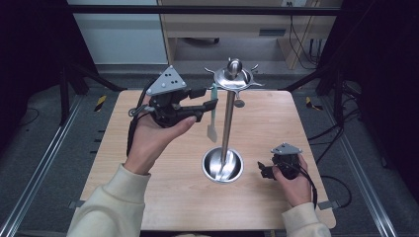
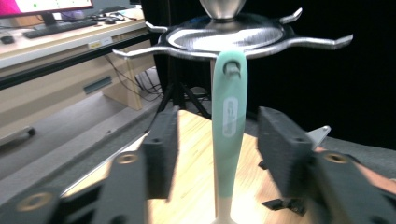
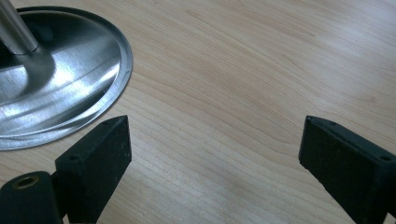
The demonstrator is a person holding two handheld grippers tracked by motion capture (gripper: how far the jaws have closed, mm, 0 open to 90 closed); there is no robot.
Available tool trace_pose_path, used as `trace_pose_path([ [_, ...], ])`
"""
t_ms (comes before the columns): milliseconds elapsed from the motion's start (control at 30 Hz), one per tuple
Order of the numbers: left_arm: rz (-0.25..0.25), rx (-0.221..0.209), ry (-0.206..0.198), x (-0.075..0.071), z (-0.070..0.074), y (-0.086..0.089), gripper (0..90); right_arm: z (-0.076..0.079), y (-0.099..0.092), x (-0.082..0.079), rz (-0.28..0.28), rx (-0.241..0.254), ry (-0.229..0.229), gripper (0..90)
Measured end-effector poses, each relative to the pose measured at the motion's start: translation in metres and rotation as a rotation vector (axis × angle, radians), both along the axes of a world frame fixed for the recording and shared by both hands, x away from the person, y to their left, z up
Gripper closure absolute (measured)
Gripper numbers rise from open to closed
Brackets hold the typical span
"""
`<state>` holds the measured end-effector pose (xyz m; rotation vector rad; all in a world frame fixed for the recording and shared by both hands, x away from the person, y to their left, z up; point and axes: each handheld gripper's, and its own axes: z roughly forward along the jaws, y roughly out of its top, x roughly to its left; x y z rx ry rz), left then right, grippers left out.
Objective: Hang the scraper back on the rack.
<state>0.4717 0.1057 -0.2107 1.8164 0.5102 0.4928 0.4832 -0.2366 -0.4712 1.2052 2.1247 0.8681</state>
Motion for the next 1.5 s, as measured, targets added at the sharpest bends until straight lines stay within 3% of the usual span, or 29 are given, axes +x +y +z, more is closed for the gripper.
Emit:
trace_pose_path([
  [67, 0.017, 0.015, -0.018, -0.006, -0.003, 0.003, 38.6, 0.000, 0.001, 0.000, 0.000, -0.002, 0.001, 9.6],
  [167, 0.013, 0.007, -0.007, -0.008, -0.005, 0.007, 31.2, -0.001, 0.000, 0.001, 0.001, -0.004, 0.001, 9.6],
  [233, -0.033, -0.003, 0.019, -0.009, -0.011, 0.014, 19.4, 0.000, -0.001, 0.000, -0.005, -0.001, 0.003, 9.5],
  [433, -0.020, 0.016, 0.020, -0.013, -0.026, 0.023, 10.7, -0.001, -0.001, 0.000, -0.008, 0.001, 0.003, 9.5],
  [567, 0.005, 0.031, 0.029, -0.018, -0.047, 0.033, 8.7, 0.001, -0.001, 0.000, -0.006, 0.005, -0.008, 9.5],
  [667, 0.010, 0.030, 0.035, -0.018, -0.055, 0.036, 8.1, 0.000, -0.002, 0.000, -0.003, 0.001, -0.006, 9.5],
  [700, 0.015, 0.039, 0.052, -0.019, -0.063, 0.040, 8.0, 0.000, -0.001, 0.000, -0.009, 0.001, -0.002, 9.5],
  [767, 0.019, 0.052, 0.042, -0.017, -0.070, 0.042, 7.9, 0.000, -0.001, 0.000, -0.009, 0.002, -0.001, 9.4],
  [900, 0.020, 0.060, 0.043, -0.015, -0.080, 0.045, 7.8, 0.000, -0.001, 0.000, -0.011, 0.003, 0.002, 9.4],
  [1133, 0.034, 0.113, 0.055, -0.016, -0.099, 0.050, 7.8, -0.001, -0.001, 0.000, -0.008, 0.000, 0.002, 9.4],
  [1500, 0.069, 0.147, 0.110, -0.015, -0.135, 0.061, 7.9, -0.001, -0.001, 0.000, -0.002, -0.009, 0.002, 9.4],
])
